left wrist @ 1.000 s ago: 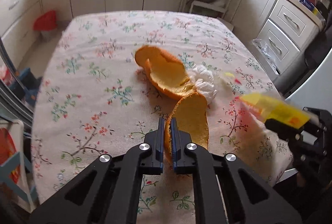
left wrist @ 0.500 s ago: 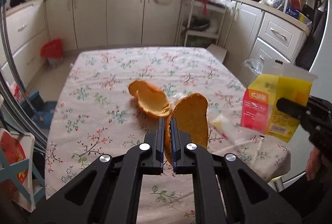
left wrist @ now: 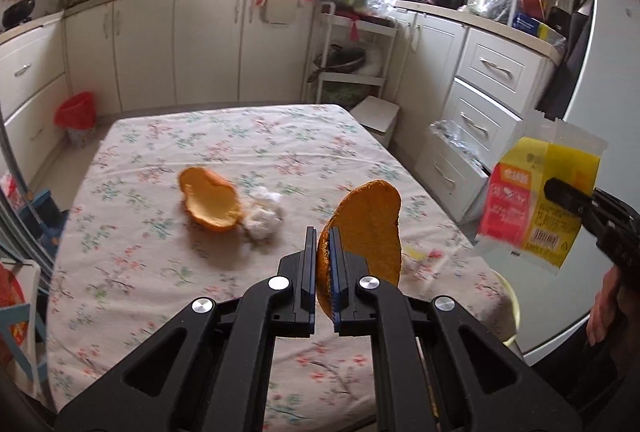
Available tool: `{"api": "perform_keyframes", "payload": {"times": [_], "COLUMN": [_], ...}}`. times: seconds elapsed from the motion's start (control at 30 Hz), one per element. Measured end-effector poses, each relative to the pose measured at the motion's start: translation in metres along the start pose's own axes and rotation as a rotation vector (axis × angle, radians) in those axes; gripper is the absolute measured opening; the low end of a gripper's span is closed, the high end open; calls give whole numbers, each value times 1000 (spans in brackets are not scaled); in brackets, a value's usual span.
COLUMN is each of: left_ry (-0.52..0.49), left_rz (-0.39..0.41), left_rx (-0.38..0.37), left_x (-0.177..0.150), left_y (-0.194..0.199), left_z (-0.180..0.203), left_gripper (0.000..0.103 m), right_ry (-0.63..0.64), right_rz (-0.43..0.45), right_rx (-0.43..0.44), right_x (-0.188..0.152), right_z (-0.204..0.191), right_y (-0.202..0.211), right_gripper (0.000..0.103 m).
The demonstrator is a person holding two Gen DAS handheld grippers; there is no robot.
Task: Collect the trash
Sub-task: 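Carry peel and bread bag to the yellow bin and open the right tool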
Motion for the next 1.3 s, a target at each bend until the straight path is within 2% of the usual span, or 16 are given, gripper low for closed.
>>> {"api": "perform_keyframes", "payload": {"times": [0.1,0.33,0.53,0.83,0.9,0.97,1.13,1.2,1.3], "left_ry": [-9,-69,-135,-175,-190,-204,-224,-228,-234], "left_rz": [-19,-50,-75,-101,-108,-113,-125,-131,-151], "left_rx": [-33,-132,-188,-237,-247,-252,-257,-259,-266], "left_x": [-7,-13,-16,-20,-22,-24,-27,-28,-31], "left_y": [-7,-27,-48,-75,-79,-82,-88,-91,-99], "left_z": [20,88,144,205,219,229,249,254,264], "left_gripper": [5,5,5,5,5,5,5,5,5], "right_ry": [-47,-153,-211,-300,-322,-340,-391,-423,-441], "right_rz": [-18,-122,-210,-332,-363,-373,-345,-305,-198], "right_rx": [-60,-171,-210,-239,-245,-252,-272,-279,-300], "right_x": [-10,-50,-82,-125,-133,-138,-136,-128,-107], "right_z": [28,83,111,145,149,153,165,171,175], "right_y": [6,3,-6,-22,-23,-22,-10,1,27], "right_gripper": [5,5,5,5,13,42,44,44,49]}}
Point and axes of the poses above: each gripper's, at about its wrist camera, not at the fingertips, and y roughly against the way its jaws point, z to its right, x to its top, the point moved 9 cm from there along -y, roughly the way its jaws point, and after that the axes turned 1 degree about y, right-handed, at the moved point
